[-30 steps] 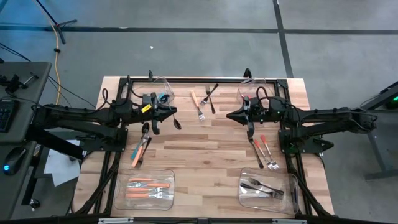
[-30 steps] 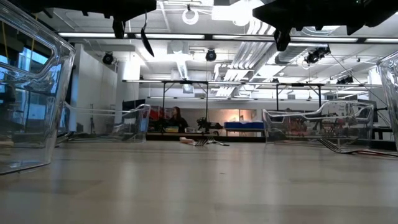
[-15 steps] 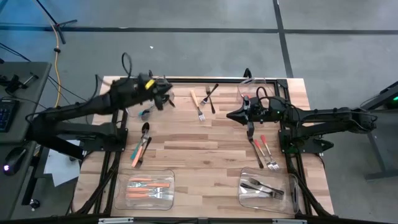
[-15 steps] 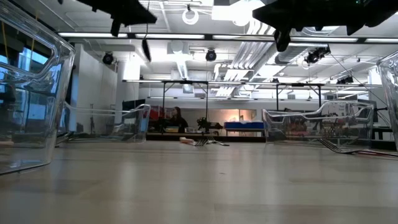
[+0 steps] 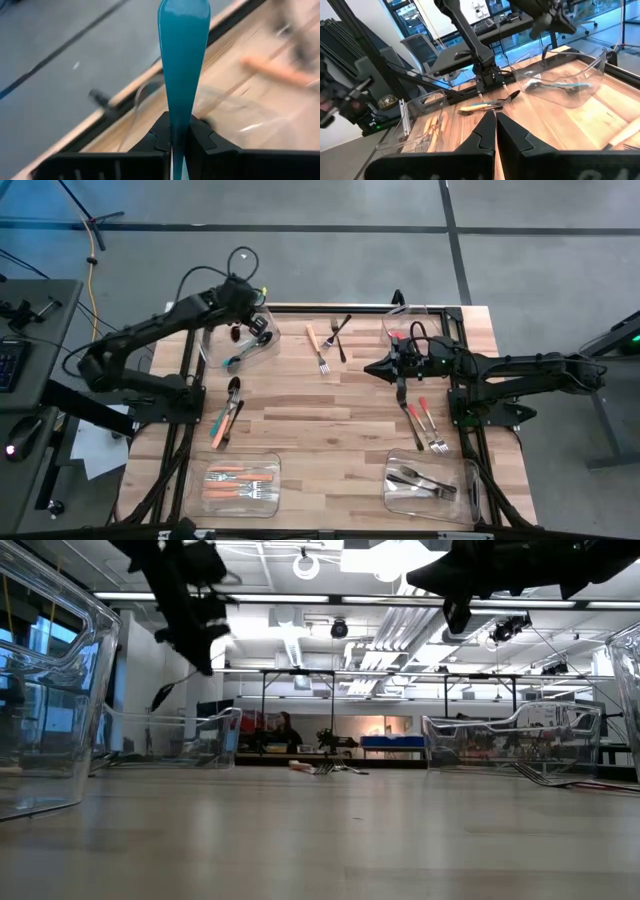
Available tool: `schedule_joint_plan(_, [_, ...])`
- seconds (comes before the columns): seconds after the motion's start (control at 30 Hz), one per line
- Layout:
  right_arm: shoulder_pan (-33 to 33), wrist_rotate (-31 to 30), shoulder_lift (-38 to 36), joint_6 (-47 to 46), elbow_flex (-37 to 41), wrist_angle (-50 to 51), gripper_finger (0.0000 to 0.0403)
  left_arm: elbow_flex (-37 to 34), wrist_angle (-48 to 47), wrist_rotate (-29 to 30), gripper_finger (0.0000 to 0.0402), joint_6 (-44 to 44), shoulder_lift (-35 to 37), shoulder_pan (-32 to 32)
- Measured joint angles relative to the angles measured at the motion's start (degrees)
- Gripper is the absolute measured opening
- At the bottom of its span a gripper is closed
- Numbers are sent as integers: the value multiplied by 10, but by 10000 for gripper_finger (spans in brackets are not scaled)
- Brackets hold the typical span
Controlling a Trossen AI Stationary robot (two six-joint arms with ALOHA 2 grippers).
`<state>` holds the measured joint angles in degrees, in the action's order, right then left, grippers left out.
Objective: Sort silverware by color (type)
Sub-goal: Put the blue spoon into the top left transparent bin
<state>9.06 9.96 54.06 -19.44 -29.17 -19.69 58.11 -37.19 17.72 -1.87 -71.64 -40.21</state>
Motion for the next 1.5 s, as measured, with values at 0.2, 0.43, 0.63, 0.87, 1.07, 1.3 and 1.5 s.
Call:
schedule_joint_plan(0.2, [0, -5, 0, 0, 0, 14, 0, 0, -27, 10, 8, 21, -75, -22])
schedule_joint_plan(0.43, [0, -6, 0, 0, 0, 36, 0, 0, -60, -42, 8, 21, -133, -33])
schedule_joint_plan(0.63, [0, -6, 0, 0, 0, 44, 0, 0, -111, -55, 8, 36, -171, -35])
schedule_joint_plan(0.87, [0, -7, 0, 0, 0, 44, 0, -1, -121, -71, 8, 40, -193, -38])
schedule_joint_plan(1.07, [0, -7, 0, 0, 0, 44, 0, -1, -122, -86, 10, 36, -219, -38])
schedule_joint_plan(1.3, [0, -7, 0, 0, 0, 44, 0, -1, -123, -86, 10, 36, -253, -38])
schedule_joint_plan(1.5, [0, -5, 0, 0, 0, 44, 0, 0, -123, -90, 10, 37, -264, -37])
